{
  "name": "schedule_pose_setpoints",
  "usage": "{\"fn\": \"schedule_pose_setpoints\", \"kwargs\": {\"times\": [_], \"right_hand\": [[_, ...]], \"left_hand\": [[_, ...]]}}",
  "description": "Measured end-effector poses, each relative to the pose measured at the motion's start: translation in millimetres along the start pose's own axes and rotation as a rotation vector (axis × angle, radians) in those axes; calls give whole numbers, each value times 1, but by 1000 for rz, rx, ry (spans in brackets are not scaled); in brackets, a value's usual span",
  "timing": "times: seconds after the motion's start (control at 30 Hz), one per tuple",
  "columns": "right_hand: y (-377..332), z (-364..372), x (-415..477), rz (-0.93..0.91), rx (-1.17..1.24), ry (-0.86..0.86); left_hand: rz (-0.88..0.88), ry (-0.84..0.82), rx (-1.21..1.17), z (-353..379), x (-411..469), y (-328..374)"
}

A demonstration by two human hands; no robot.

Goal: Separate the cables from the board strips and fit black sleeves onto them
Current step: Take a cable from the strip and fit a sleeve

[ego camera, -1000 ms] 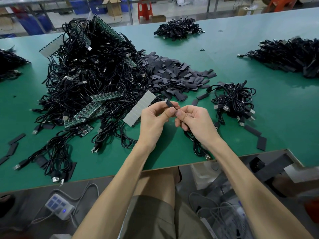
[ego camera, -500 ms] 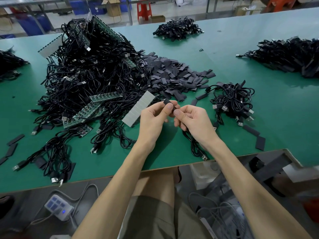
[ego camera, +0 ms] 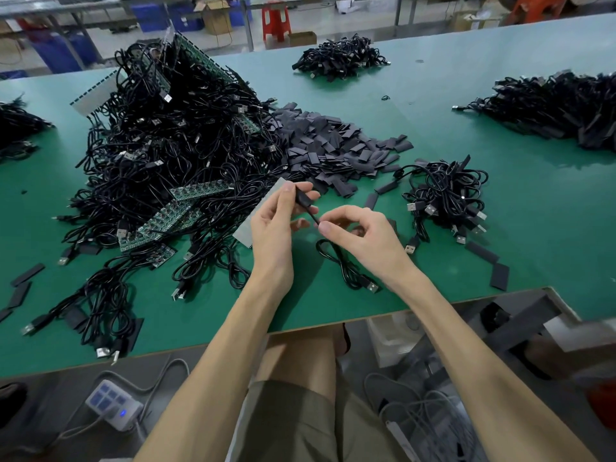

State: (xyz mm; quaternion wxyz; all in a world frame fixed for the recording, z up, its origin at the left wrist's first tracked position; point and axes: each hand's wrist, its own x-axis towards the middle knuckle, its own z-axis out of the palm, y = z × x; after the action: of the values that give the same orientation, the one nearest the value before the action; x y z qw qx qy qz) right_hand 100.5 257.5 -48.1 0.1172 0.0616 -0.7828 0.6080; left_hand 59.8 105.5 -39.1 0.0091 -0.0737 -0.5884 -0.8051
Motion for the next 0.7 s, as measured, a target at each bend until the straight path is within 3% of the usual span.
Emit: {"fn": "schedule_pose_setpoints", "kwargs": {"times": [0.13,0.37,0.5,0.7], "right_hand": [[1,2,0,30,-25,-76],[2,-4,2,26,144,275],[4,-5,3,26,210,358],[6,-4,4,74,214,353]], "left_hand": [[-33,-82,19,1,0,-2],[94,-281,414,9,-5,-8],[37,-286,427,12,-7,-7],[49,-400,460,13,-9,-7]]}}
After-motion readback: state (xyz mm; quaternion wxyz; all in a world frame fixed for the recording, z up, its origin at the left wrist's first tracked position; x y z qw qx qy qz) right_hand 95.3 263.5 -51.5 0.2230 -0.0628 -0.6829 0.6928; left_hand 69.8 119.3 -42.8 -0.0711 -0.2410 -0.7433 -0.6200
